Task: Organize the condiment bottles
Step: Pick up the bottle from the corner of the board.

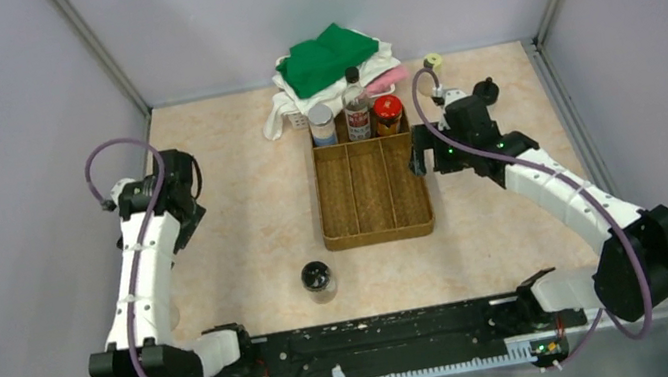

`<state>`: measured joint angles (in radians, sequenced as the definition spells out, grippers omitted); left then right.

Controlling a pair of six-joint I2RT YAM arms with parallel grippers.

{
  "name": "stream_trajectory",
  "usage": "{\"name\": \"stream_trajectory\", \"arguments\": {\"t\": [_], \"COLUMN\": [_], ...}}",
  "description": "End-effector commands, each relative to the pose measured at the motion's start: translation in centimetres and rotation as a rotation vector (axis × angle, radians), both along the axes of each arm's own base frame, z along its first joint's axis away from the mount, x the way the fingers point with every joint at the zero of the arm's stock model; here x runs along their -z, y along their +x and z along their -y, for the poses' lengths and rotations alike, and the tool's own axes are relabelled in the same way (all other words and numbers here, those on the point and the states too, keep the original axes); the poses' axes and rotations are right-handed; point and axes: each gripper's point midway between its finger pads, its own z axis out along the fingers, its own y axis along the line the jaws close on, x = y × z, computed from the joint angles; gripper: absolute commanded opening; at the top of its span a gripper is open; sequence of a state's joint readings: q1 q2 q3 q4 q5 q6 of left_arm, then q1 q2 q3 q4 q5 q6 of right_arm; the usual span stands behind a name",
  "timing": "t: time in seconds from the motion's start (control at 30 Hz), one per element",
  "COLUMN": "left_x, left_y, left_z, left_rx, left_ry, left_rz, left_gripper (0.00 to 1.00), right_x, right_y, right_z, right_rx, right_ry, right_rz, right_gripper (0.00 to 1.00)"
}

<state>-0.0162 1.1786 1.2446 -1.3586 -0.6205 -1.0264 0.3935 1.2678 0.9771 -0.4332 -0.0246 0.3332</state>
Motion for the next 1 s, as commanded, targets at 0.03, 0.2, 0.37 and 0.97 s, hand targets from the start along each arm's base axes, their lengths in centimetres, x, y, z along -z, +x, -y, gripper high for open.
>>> {"name": "stream_trajectory", "arguments": {"t": [0.03, 0.2, 0.37, 0.97], "left_x": [-0.6, 0.1, -0.3, 3.7], "left_y": [4.4, 11.4, 15.6, 22.6], "left_z": [-1.7, -1.4, -1.7, -8.6], "left_rx": [-0.032, 0.113, 0.311, 0.37], "left_ry": [0.097, 0.102, 0.12, 0.095], "left_rz": [-0.042, -0.039, 0.182, 0.231], "left_gripper": [0.99, 0.99, 0.99, 0.99], "right_x": [-1.5, -2.3, -3.6, -2.5], "right_y": [0.4, 0.8, 1.7, 3.6], "right_z": [-0.8, 0.8, 3.1, 2.3], "right_rx": [-0.015, 0.033, 0.146, 0.144], "right_ry": [0.001, -0.07, -0.141, -0.145], "right_rz": [0.034, 0.066, 0.13, 0.123], "right_gripper": [0.93, 0.93, 0.93, 0.93]}}
